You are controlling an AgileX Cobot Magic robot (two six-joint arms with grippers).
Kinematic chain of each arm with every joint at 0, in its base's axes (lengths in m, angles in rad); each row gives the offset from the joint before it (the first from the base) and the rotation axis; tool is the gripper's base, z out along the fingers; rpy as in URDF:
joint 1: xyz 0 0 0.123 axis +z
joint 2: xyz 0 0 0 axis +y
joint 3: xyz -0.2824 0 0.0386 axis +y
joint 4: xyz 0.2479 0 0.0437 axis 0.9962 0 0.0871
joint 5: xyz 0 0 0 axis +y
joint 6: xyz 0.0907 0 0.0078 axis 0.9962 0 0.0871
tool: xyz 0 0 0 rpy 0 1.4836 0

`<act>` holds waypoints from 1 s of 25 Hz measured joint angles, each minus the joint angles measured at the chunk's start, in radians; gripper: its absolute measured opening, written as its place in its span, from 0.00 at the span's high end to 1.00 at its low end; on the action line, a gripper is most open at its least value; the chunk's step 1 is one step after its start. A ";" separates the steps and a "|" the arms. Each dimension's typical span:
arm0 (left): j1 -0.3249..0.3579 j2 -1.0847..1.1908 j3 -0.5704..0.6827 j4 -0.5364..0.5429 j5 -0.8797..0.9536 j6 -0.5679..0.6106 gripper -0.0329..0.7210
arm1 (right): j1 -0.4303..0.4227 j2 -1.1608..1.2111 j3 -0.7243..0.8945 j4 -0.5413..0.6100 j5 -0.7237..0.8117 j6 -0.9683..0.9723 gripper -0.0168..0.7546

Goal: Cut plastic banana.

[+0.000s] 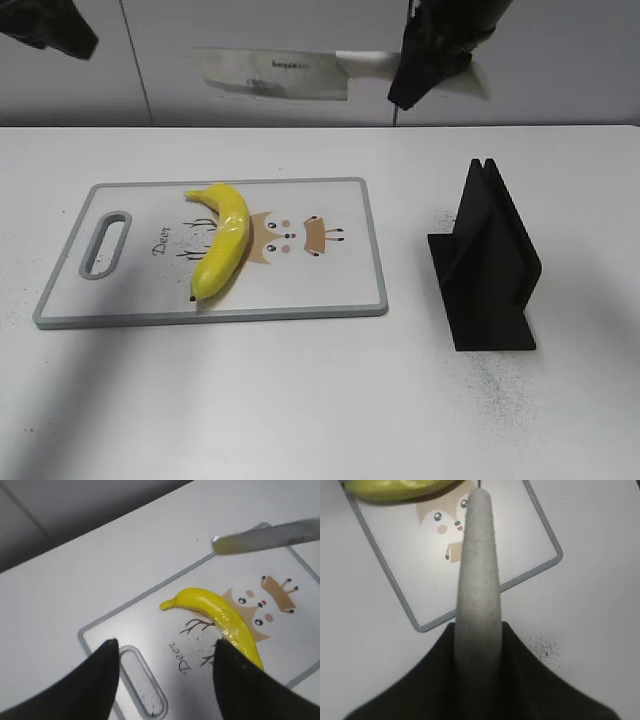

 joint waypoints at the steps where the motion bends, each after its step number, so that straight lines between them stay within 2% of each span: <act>1: 0.010 -0.008 -0.007 0.037 0.025 -0.060 0.20 | 0.000 -0.008 -0.004 0.000 0.000 0.040 0.77; 4: 0.037 -0.026 -0.021 0.126 0.127 -0.220 0.20 | 0.000 -0.023 -0.012 -0.002 0.001 0.187 0.77; 7: 0.057 -0.036 -0.024 0.170 0.265 -0.298 0.20 | 0.000 -0.031 -0.012 -0.002 0.002 0.361 0.77; 9: 0.059 -0.040 -0.022 0.174 0.306 -0.321 0.20 | 0.000 -0.035 -0.007 0.010 0.002 0.424 0.77; 11: 0.059 -0.056 0.004 0.169 0.312 -0.337 0.20 | 0.000 -0.045 0.015 0.071 0.002 0.450 0.77; 14: 0.059 -0.102 0.079 0.165 0.319 -0.357 0.20 | 0.000 -0.075 0.090 0.138 0.001 0.471 0.77; 21: 0.059 -0.283 0.314 0.235 0.322 -0.378 0.20 | 0.001 -0.208 0.319 0.143 -0.003 0.495 0.77; 25: 0.059 -0.404 0.423 0.238 0.322 -0.378 0.21 | 0.001 -0.313 0.458 0.144 -0.104 0.521 0.77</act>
